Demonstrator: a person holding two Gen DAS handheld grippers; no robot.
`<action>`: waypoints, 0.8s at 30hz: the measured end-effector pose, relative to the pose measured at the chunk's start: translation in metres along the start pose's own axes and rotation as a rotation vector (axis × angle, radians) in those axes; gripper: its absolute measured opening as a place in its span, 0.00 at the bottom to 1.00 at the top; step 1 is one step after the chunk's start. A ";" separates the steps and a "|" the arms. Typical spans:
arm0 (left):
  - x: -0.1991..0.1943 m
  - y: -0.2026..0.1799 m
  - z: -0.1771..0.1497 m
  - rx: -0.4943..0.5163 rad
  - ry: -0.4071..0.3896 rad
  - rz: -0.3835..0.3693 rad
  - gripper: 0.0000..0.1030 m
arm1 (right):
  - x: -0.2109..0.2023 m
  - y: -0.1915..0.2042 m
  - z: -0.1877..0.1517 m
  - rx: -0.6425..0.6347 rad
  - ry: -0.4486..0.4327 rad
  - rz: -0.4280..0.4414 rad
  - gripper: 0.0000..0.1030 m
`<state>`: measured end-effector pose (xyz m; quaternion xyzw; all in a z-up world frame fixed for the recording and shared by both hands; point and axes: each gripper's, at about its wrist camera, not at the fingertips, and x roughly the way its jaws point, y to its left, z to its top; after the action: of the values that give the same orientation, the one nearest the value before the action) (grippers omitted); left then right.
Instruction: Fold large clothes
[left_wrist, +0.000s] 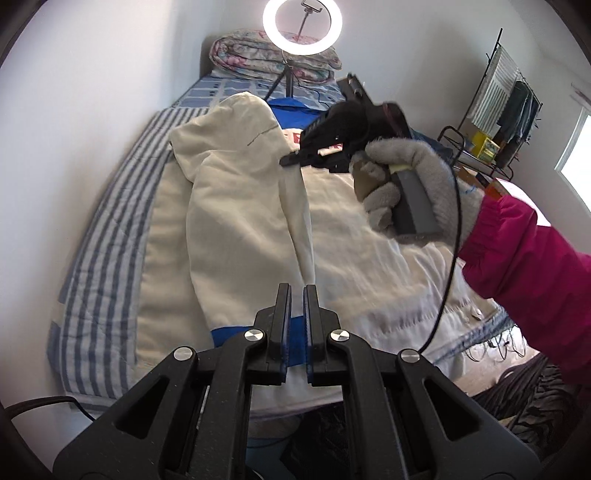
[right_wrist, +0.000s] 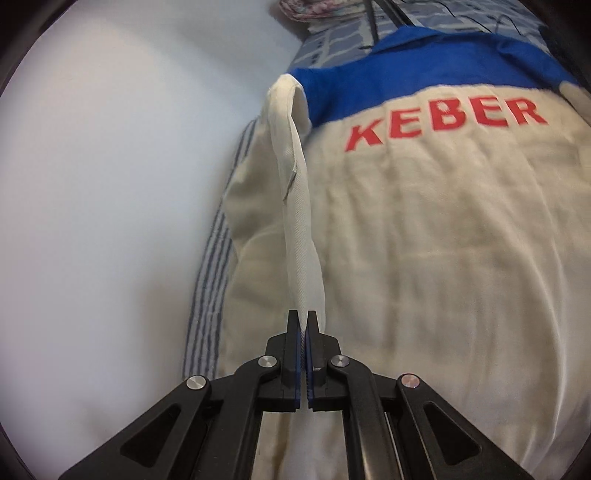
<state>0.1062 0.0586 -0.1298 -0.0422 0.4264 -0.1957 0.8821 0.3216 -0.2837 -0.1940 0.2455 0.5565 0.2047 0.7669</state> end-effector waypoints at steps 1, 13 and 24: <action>0.000 0.001 -0.002 -0.011 0.004 -0.005 0.14 | 0.004 -0.008 -0.004 0.011 0.007 -0.015 0.00; 0.035 0.101 -0.013 -0.449 0.106 -0.076 0.48 | -0.019 -0.030 -0.045 -0.028 0.034 -0.050 0.37; 0.083 0.111 -0.026 -0.602 0.218 -0.184 0.48 | -0.018 -0.041 -0.146 -0.077 0.183 0.117 0.59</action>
<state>0.1667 0.1320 -0.2343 -0.3182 0.5516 -0.1433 0.7576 0.1783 -0.3048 -0.2428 0.2283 0.6006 0.2921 0.7084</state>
